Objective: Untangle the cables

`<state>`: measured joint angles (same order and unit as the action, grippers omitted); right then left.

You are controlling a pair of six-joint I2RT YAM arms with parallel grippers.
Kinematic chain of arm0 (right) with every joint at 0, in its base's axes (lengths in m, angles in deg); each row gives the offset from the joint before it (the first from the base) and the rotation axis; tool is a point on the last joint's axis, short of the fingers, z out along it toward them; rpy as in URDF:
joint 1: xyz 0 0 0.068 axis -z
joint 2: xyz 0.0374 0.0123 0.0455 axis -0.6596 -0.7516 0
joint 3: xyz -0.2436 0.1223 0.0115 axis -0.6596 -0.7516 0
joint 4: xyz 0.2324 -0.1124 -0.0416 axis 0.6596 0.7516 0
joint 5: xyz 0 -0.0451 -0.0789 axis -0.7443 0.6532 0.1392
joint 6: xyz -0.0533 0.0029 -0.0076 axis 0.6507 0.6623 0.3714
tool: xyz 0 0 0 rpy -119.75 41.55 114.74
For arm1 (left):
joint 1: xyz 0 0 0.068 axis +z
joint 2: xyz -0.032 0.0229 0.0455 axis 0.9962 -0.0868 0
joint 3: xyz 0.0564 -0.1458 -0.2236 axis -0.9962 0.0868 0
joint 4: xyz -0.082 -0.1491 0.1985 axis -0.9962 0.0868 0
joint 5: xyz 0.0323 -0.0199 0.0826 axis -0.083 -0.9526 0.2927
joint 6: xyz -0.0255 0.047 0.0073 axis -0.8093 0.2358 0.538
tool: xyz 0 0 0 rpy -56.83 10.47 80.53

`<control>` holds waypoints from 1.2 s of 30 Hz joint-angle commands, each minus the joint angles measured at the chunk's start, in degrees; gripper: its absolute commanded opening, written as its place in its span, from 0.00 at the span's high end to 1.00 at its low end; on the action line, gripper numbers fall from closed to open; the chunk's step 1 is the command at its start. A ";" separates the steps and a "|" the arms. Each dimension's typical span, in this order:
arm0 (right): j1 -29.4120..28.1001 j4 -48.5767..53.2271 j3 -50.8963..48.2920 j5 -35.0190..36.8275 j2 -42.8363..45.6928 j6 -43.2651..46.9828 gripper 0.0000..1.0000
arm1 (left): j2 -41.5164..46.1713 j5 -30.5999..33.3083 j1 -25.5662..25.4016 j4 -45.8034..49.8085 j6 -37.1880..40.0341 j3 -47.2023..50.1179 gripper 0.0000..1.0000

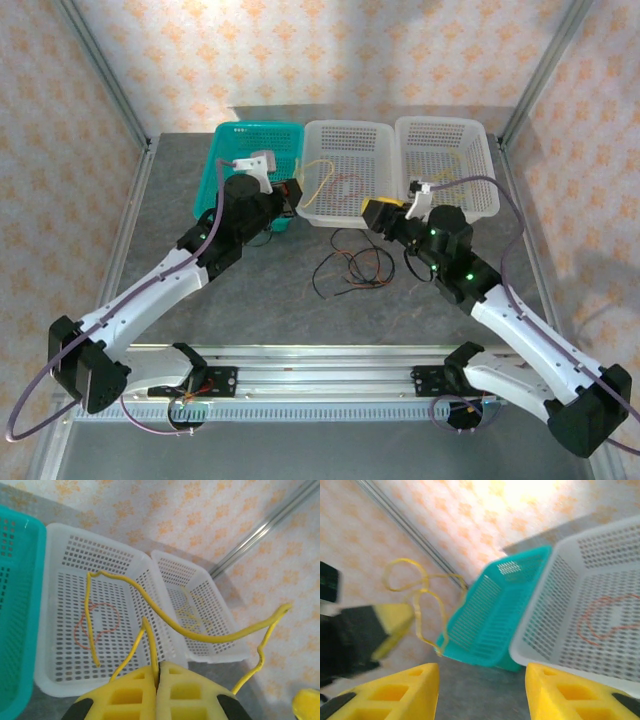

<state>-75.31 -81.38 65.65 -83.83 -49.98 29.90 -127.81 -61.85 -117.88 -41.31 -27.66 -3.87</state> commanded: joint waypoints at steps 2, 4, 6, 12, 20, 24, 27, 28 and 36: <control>-3.98 -12.73 -0.63 2.95 -0.72 -6.83 0.52 | -1.51 1.87 -0.43 -6.32 -8.11 0.58 1.00; -5.51 -14.52 -0.15 5.01 -1.75 -8.09 0.52 | -2.29 1.75 -0.95 -7.22 -9.47 0.50 1.00; -6.35 -15.85 0.29 6.14 -2.80 -8.48 0.52 | -2.89 0.89 -1.45 -8.95 -10.66 0.84 1.00; -7.53 -18.36 2.38 6.09 -7.87 -9.31 0.50 | -4.23 -0.18 -3.14 -12.26 -13.16 1.45 1.00; -7.71 -17.92 5.59 5.96 -13.61 -9.66 0.53 | -4.34 0.28 -4.73 -12.16 -12.99 2.01 1.00; -7.69 -16.38 7.33 6.86 -16.62 -9.87 0.57 | -4.49 0.14 -5.45 -12.09 -12.99 2.46 1.00; -7.71 -14.03 9.09 8.11 -18.56 -9.87 0.66 | -4.52 0.54 -6.01 -12.18 -12.99 2.90 1.00; -7.71 -13.49 9.32 8.54 -18.84 -9.87 0.70 | -4.43 0.69 -6.07 -12.24 -12.99 3.03 1.00; -7.71 -10.09 10.59 10.31 -20.23 -9.78 0.95 | -4.07 1.69 -6.17 -11.93 -12.72 3.56 1.00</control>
<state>-82.74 -92.72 74.00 -75.17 -69.89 19.97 -132.29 -61.22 -123.68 -51.50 -40.30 -0.68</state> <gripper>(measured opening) 0.070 0.049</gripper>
